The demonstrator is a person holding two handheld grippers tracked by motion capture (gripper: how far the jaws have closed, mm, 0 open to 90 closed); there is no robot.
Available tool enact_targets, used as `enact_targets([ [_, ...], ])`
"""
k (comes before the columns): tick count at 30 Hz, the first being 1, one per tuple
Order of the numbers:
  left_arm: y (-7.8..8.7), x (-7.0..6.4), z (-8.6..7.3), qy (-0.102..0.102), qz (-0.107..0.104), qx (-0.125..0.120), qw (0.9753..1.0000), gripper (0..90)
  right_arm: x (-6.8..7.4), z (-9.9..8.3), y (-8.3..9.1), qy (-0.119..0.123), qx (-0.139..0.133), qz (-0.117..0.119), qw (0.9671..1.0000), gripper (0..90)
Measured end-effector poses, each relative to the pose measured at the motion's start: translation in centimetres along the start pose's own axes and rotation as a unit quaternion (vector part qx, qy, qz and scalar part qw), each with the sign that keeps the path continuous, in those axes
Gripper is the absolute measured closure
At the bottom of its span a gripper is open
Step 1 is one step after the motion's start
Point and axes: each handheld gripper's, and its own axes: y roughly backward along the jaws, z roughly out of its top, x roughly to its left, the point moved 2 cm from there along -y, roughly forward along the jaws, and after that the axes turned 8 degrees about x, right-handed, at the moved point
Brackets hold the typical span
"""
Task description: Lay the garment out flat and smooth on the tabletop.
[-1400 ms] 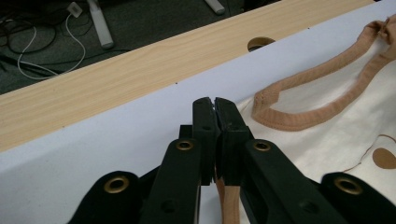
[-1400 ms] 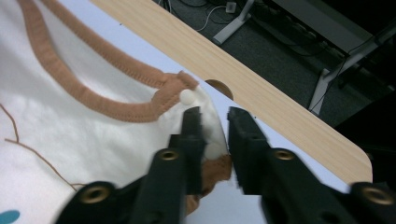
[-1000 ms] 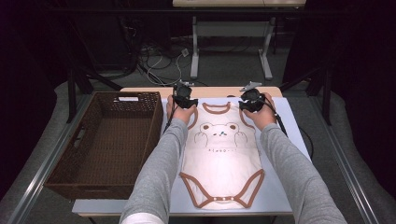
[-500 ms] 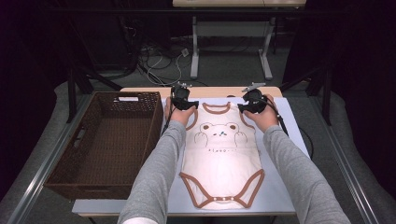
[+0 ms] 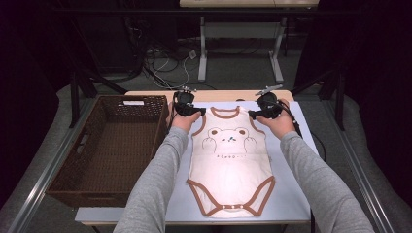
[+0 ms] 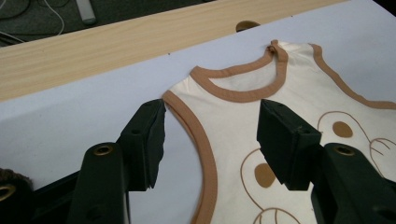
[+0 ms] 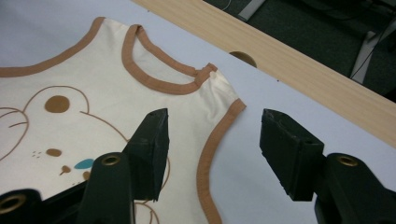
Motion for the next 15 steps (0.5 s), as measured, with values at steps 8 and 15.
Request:
enact_targets([
  [8,0.8,0.0,-0.5,0.024,-0.022,-0.009,0.9994,22.8,0.3,-0.5,0.9,-0.008,0.007,0.024,0.9996,37.2],
  [15,1.0,-0.2,-1.0,0.027,-0.033,-0.017,0.9989,15.2,0.1,-1.3,1.0,-0.025,0.008,0.041,0.9988,33.1],
])
